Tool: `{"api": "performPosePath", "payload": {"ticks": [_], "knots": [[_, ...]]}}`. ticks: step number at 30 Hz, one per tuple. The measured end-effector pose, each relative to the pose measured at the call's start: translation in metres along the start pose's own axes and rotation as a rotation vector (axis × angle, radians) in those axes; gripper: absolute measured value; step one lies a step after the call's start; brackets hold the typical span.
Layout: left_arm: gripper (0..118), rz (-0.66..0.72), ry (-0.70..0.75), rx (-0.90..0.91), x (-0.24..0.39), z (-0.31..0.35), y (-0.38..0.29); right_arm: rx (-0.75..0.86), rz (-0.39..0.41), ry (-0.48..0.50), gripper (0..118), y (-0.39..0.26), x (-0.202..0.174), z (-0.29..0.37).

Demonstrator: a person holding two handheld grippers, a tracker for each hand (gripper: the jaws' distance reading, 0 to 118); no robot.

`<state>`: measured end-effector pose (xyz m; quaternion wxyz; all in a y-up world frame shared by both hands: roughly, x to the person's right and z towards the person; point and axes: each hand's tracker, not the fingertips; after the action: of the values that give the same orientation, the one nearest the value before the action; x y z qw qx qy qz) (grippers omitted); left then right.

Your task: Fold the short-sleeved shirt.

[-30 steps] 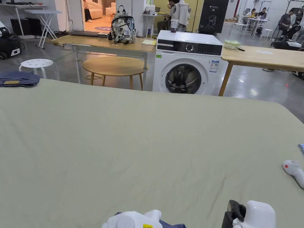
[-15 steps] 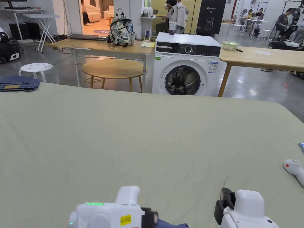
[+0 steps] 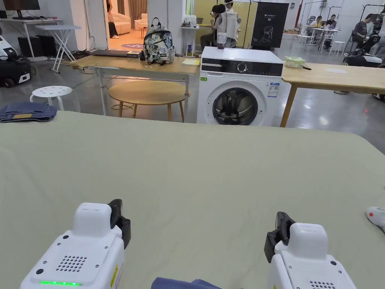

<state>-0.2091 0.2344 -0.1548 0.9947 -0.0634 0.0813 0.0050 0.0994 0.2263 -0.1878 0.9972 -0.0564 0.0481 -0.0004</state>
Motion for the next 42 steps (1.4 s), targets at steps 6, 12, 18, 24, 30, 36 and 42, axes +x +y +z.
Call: {"api": "performPosePath", "payload": {"ticks": [6,12,18,24,30,36,42], "knots": [[0,-0.034,0.033,0.018,-0.006,0.006,0.004,0.023,0.008,0.0,0,0.004,0.0,0.01],[0,-0.025,0.036,-0.026,-0.017,0.007,-0.003,-0.171,0.04,0.083,0,-0.032,-0.014,0.033],[0,-0.012,0.03,-0.106,-0.028,0.006,-0.02,-0.447,0.074,0.173,0,-0.09,-0.037,0.037],[0,0.057,-0.003,-0.236,-0.037,0.008,-0.04,-0.634,0.071,0.151,0,-0.14,-0.042,0.007],[0,0.176,-0.143,-0.477,-0.049,0.007,-0.068,-0.628,0.067,0.141,0,-0.133,-0.044,0.005],[19,0.509,-0.403,-0.723,-0.074,-0.011,-0.11,-0.62,0.043,0.15,0,-0.138,-0.036,0.004],[83,0.778,-0.669,-0.82,-0.081,-0.038,-0.131,-0.629,0.04,0.162,0,-0.137,-0.035,0.002]]}}
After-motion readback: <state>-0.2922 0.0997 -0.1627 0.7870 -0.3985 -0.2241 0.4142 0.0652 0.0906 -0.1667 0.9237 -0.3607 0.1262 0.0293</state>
